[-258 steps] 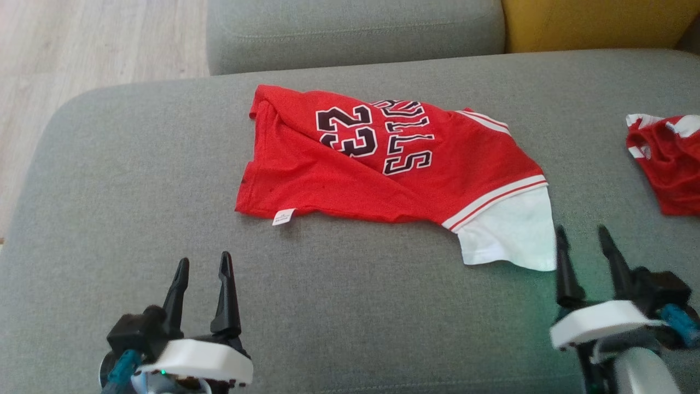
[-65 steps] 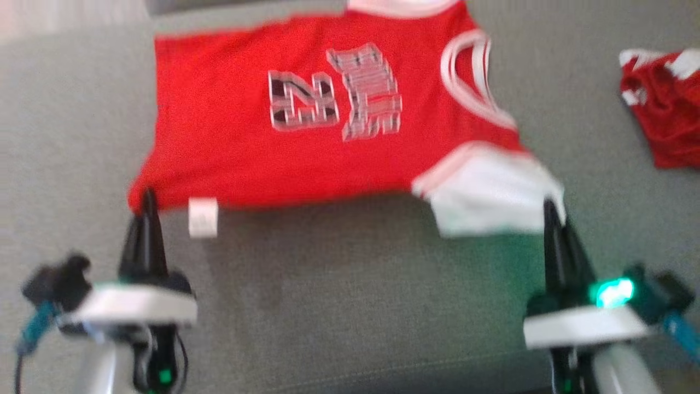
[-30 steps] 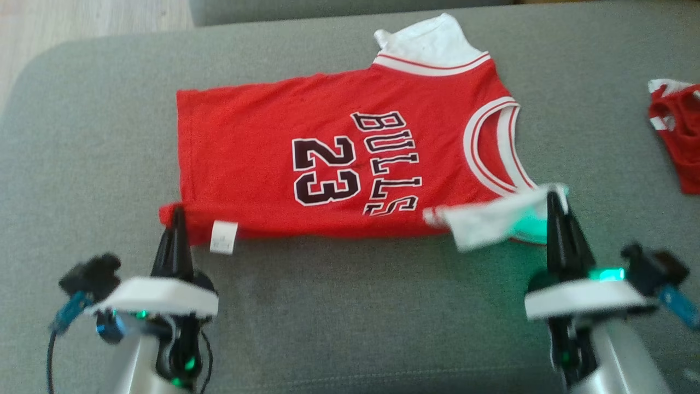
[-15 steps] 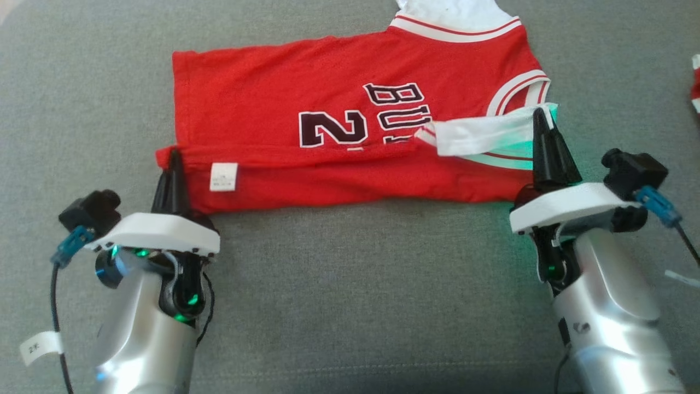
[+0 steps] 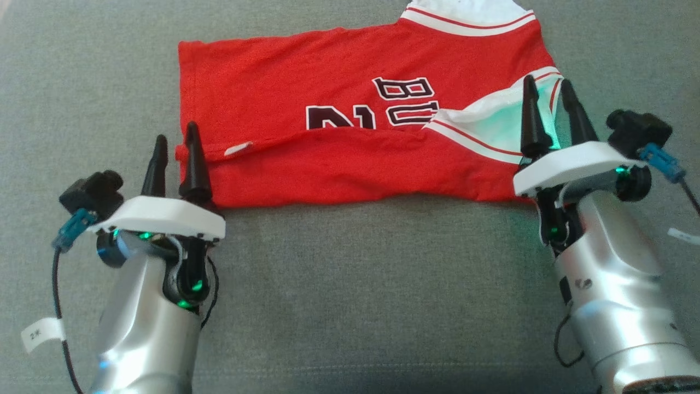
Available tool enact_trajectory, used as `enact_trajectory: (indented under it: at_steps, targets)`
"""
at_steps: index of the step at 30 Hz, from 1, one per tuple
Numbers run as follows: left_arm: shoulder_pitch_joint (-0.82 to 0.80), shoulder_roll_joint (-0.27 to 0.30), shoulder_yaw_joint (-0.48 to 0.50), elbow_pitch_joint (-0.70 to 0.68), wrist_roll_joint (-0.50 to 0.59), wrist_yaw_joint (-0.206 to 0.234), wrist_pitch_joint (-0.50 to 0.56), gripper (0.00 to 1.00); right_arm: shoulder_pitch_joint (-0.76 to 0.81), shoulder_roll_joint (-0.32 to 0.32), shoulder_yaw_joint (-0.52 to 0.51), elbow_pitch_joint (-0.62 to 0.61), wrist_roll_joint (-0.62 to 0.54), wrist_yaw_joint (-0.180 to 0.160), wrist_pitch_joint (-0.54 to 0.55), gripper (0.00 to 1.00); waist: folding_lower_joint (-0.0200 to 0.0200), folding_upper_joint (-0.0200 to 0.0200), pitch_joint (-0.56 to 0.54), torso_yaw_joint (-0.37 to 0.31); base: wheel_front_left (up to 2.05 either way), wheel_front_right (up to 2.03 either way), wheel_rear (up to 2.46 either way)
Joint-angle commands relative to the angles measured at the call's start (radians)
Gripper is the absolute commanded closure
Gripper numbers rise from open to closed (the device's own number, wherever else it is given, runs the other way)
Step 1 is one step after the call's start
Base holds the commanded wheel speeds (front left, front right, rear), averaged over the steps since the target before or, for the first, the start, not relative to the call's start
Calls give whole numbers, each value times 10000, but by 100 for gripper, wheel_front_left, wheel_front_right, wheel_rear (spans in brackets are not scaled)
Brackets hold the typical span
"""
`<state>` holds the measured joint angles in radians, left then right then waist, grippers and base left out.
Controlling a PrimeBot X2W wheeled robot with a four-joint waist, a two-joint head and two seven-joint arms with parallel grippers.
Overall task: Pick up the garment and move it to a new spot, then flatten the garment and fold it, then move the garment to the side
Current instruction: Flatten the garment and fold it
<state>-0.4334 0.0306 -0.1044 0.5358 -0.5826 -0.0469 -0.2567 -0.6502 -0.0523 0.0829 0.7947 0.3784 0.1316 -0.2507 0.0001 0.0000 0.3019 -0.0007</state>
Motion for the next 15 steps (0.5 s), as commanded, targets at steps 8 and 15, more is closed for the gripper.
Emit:
enact_trajectory:
  at_steps: [8, 15]
  targets:
    - [1094, 201, 21, -864, 162, -10, -51, 0, -236, 20, -475, -807, -469, -9, -110, 0, -1, 0, -593, 67, 0, 0, 0]
    - [1791, 624, -80, -698, 187, 186, 829, 0, 444, 20, -705, -1369, -1301, -9, -110, 0, -1, 0, -965, -94, 0, 0, 0]
